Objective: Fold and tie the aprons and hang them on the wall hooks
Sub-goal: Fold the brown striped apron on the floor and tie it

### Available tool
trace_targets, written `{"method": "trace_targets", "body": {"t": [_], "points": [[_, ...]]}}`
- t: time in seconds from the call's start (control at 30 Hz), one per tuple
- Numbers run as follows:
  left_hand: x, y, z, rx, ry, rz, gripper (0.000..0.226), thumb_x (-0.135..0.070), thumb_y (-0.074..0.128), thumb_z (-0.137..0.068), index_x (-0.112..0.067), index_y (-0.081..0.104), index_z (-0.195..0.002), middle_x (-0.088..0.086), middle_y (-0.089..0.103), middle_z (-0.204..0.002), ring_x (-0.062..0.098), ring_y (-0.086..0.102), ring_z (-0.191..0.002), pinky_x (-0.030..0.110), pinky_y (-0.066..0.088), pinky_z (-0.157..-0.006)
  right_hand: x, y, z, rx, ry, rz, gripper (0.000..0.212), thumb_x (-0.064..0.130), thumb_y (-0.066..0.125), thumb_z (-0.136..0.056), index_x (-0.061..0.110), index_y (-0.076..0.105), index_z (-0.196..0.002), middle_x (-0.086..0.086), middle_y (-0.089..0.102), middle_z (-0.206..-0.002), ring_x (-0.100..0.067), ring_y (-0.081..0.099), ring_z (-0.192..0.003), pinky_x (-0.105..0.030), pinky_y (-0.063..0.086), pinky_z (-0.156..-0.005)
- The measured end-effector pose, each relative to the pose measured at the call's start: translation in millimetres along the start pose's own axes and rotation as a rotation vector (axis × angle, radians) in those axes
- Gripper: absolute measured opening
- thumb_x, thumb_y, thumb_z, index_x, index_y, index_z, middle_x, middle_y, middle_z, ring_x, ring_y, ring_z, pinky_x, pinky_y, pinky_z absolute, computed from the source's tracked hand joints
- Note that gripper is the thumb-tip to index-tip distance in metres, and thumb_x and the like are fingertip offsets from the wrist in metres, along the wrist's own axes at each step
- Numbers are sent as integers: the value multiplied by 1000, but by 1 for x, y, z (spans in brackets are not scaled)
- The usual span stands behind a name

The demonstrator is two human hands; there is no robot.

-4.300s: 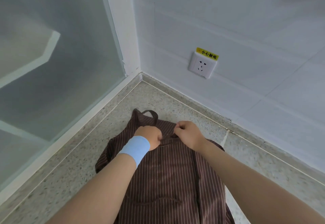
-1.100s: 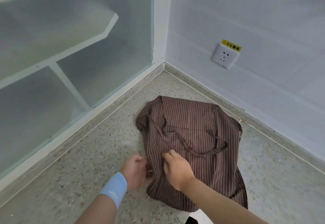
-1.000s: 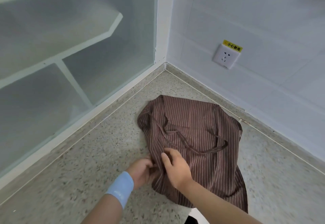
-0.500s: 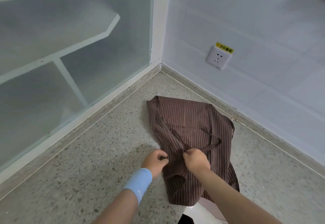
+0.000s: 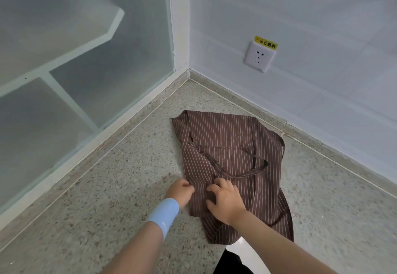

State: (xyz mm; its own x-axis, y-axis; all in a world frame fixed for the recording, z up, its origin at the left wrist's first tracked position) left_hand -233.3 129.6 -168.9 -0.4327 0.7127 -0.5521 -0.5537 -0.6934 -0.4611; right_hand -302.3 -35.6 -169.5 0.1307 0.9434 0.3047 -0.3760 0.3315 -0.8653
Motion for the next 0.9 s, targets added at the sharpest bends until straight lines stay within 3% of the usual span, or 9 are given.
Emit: {"method": "trace_targets", "body": {"t": [0.1, 0.23, 0.3, 0.37, 0.43, 0.47, 0.6, 0.73, 0.9], "points": [[7, -25, 7, -141, -55, 211, 22, -17, 41, -93, -13, 41, -71, 7, 46, -73, 22, 44, -69, 32, 32, -65, 7, -7, 1, -44, 32, -109, 52, 39, 49, -91, 27, 43, -141, 2, 37, -144, -23, 34, -135, -42, 32, -113], [22, -71, 22, -208, -49, 249, 22, -16, 40, -95, -6, 58, -89, 13, 60, -90, 28, 57, -82, 35, 41, -69, 29, -17, 2, 338, 19, -109, 66, 28, 45, -93, 30, 22, -156, 0, 23, -161, -29, 21, -147, -52, 22, -119], [22, -92, 33, -183, -8, 211, 29, -16, 43, -95, -8, 68, -106, 14, 68, -100, 31, 64, -91, 38, 48, -75, 38, -20, 1, 474, -53, 16, 61, 23, 42, -95, 36, 31, -153, 2, 13, -166, -29, 10, -152, -55, 11, -121], [15, -105, 48, -116, 81, 246, 28, -15, 48, -96, -20, 71, -112, 5, 72, -103, 23, 67, -94, 33, 51, -80, 44, -26, 1, 419, -62, -59, 55, 16, 43, -97, 37, 43, -147, 0, 24, -163, -26, 33, -145, -50, 27, -119], [-1, -111, 63, -29, 218, 215, 25, -18, 54, -98, -27, 68, -116, -4, 72, -105, 14, 67, -97, 31, 51, -89, 49, -41, 2, 274, 19, -452, 42, 10, 43, -101, 24, 55, -139, -4, 56, -135, -9, 68, -92, -28, 56, -82], [-11, -109, 69, 5, 285, 190, 24, -19, 55, -98, -29, 68, -116, -7, 72, -104, 11, 68, -98, 31, 51, -92, 53, -52, 4, 208, 62, -686, 34, 9, 44, -102, 15, 59, -132, -4, 64, -114, -2, 65, -67, -20, 53, -62], [-48, -79, 83, 153, 458, 140, 27, -15, 59, -96, -36, 70, -109, -13, 74, -103, 3, 68, -100, 24, 50, -93, 43, -91, 0, 169, 206, -1109, 38, 49, 45, -99, 21, 67, -114, -3, 73, -106, -15, 66, -74, -25, 47, -57], [-73, -22, 85, 404, 499, -200, 38, -22, 62, -94, -28, 63, -131, -10, 70, -116, -2, 64, -100, 10, 42, -89, 0, -99, 10, 145, 292, -905, 40, 52, 66, -87, 12, 62, -88, -4, 68, -70, -15, 58, -57, -25, 40, -48], [-73, 28, 71, 598, 298, -411, 52, -40, 57, -94, -28, 48, -144, -4, 65, -123, 14, 67, -100, 27, 52, -92, -58, -65, 22, 79, 395, -501, 30, 27, 68, -87, 14, 50, -67, -2, 55, -65, -16, 56, -58, -35, 52, -60]]}}
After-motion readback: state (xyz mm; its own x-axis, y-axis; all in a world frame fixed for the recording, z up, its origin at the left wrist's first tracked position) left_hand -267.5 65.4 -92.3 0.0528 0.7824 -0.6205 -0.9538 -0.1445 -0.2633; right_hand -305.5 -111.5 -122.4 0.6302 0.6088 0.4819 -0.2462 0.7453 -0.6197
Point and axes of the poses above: each hand's wrist, its own z-axis away from the middle knuckle, its own y-axis out of the palm, x = y × z, the point moved 1 cm from there along -z, towards the middle knuckle
